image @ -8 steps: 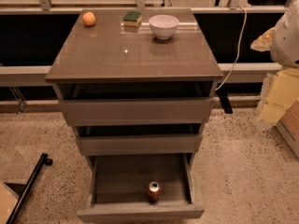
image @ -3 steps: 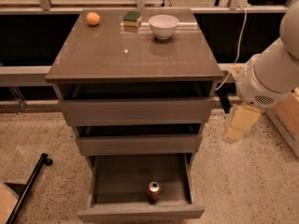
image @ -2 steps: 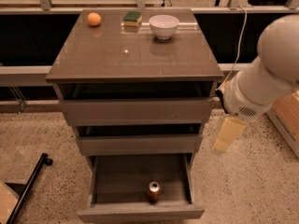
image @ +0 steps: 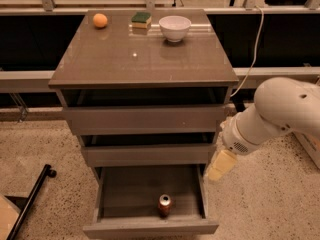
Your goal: Pick coke can from bottom drawer and place on counter
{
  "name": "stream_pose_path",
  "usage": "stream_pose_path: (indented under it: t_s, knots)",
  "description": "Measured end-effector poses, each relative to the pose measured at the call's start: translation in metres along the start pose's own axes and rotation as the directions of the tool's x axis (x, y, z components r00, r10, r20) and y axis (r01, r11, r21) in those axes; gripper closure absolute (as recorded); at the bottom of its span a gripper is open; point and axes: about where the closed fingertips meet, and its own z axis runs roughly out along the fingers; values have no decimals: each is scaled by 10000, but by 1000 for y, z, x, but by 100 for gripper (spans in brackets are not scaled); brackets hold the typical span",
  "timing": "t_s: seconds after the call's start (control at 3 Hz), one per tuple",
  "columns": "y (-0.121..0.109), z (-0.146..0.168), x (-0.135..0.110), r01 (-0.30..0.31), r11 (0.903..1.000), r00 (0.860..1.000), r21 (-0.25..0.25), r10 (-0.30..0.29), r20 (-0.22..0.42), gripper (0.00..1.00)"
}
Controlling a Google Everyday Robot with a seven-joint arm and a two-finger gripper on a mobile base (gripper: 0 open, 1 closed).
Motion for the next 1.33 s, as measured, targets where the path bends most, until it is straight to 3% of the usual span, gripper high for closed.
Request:
stream_pose_path:
  t_s: [0.33, 0.67, 1.0, 1.33]
  knots:
    - [8, 62, 16, -951, 9944, 9925, -465, 983, 723, 0]
    - [22, 109, 30, -1649, 9752, 9781, -1475, 1809, 1026, 0]
    - [25, 117, 32, -1715, 9714, 9769, -1640, 1893, 994, 0]
    - [30, 143, 31, -1675, 9741, 9790, -1516, 1825, 913, 0]
